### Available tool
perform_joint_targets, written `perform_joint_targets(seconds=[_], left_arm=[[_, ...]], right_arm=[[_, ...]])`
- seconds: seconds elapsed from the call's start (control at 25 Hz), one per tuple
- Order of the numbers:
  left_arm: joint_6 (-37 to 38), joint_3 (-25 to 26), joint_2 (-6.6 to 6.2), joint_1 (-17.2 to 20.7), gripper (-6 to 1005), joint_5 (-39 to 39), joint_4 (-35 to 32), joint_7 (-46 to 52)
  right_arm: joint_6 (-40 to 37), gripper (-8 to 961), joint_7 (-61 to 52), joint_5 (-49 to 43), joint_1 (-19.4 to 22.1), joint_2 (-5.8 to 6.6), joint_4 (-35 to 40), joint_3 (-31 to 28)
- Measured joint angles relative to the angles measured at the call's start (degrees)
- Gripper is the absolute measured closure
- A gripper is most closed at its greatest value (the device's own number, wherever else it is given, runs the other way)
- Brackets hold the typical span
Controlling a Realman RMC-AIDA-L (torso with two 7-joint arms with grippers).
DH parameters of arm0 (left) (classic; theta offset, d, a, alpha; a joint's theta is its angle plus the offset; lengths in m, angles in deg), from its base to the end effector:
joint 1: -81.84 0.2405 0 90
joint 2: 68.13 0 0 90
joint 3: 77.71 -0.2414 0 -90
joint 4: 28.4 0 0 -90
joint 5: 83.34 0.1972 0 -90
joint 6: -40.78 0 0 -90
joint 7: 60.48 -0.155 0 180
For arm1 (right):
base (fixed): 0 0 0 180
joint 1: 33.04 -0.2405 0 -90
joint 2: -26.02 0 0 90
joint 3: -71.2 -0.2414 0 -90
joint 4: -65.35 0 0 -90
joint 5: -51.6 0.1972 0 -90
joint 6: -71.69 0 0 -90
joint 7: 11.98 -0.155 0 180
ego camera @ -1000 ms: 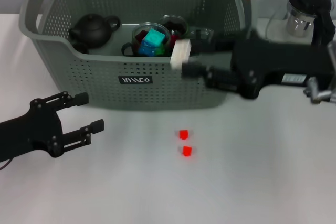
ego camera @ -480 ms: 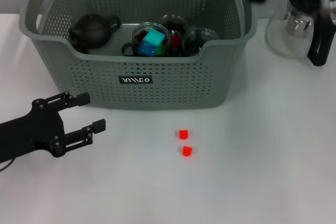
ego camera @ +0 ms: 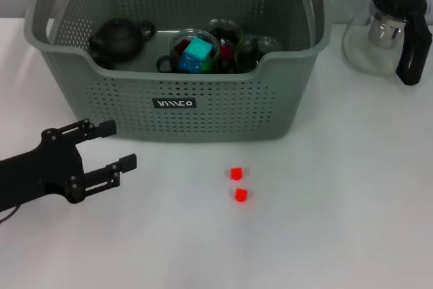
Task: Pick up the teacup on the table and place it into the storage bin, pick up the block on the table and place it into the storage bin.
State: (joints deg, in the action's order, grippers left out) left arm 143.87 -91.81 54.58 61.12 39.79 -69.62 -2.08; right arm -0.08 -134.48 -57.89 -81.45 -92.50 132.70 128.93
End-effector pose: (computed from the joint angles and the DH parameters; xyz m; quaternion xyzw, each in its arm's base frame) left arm -0.2879 0.2516 0.0254 -0.9117 -0.1598 -0.2943 0.2383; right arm 0.0335 0.4142 0.0528 -0.9285 0.1731 0.2688 0.1888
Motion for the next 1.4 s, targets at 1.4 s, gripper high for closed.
perform_joint_targets(seconds=[1.4], left_arm=[[-0.79, 0.29, 0.58, 0.0, 297, 0.0, 1.33, 0.05]], right_arm=[[15.11, 441, -20.28, -34.01, -18.12, -2.07, -21.83, 21.56]])
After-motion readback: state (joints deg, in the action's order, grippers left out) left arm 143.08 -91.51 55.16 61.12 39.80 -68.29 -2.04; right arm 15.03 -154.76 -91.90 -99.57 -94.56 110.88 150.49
